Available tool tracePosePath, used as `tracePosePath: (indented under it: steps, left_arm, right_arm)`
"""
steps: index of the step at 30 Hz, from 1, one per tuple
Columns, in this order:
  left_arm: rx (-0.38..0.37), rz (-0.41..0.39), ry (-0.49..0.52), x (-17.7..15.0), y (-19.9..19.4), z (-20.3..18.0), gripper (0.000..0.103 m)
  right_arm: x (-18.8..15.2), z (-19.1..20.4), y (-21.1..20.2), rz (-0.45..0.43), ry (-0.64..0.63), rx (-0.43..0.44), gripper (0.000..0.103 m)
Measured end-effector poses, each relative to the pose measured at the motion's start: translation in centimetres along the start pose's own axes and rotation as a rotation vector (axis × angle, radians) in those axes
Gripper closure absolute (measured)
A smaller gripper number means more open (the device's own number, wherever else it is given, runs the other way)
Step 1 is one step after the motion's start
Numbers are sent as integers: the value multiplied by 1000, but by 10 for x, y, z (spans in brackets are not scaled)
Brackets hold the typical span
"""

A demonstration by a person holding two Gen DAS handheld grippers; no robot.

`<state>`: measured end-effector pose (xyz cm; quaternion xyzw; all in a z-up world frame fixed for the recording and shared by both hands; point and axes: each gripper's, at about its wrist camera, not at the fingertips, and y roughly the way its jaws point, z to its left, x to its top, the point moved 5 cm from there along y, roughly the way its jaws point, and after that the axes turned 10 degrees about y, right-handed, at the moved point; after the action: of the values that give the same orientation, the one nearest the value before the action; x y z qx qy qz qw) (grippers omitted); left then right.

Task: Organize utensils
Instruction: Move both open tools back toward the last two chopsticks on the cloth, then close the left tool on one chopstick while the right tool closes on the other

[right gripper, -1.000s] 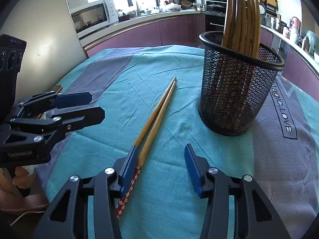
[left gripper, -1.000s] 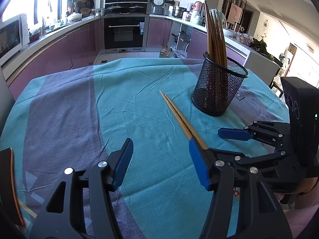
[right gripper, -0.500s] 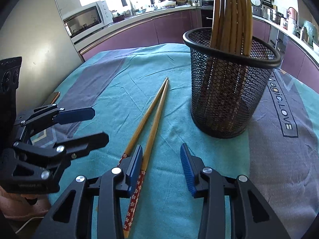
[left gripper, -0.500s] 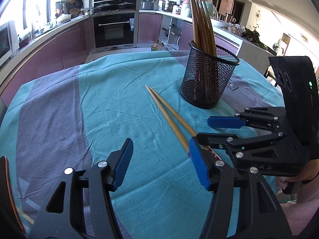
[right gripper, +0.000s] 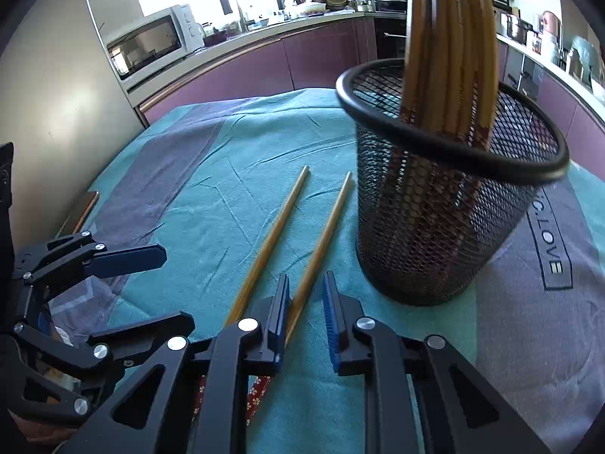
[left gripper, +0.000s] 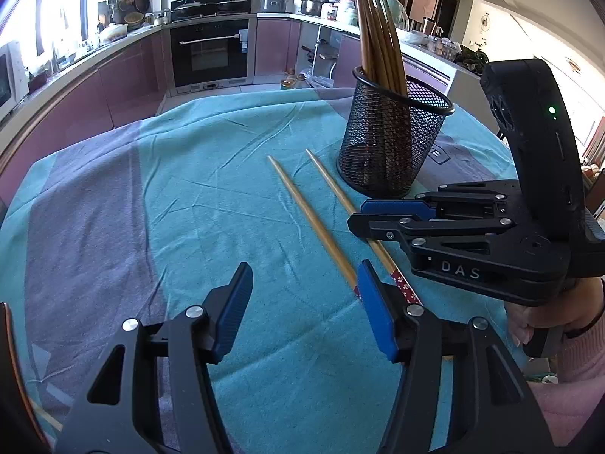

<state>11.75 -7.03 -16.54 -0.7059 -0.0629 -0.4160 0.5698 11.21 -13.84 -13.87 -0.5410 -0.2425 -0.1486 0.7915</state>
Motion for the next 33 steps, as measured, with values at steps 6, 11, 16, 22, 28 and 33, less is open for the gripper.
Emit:
tracePosePath:
  steps: [6, 11, 16, 22, 28, 33]
  left_arm:
    - [-13, 29, 7, 11, 17, -3, 52]
    - [-23, 72, -4, 18, 36, 0, 62]
    - [-40, 86, -3, 22, 44, 1, 71]
    - [-40, 103, 21, 16, 44, -4, 89]
    - [-40, 110, -2, 6, 35, -1, 94]
    - [-18, 98, -5, 11, 34, 2, 85]
  right_arm:
    - [-3, -7, -6, 6, 35, 23, 91]
    - [-7, -12, -10, 9, 50, 40, 91]
    - [-6, -13, -11, 10, 42, 39, 91]
    - [-6, -11, -10, 7, 33, 33, 91]
    - [-5, -7, -8, 6, 27, 17, 91]
    - [-1, -3, -3, -3, 19, 1, 90]
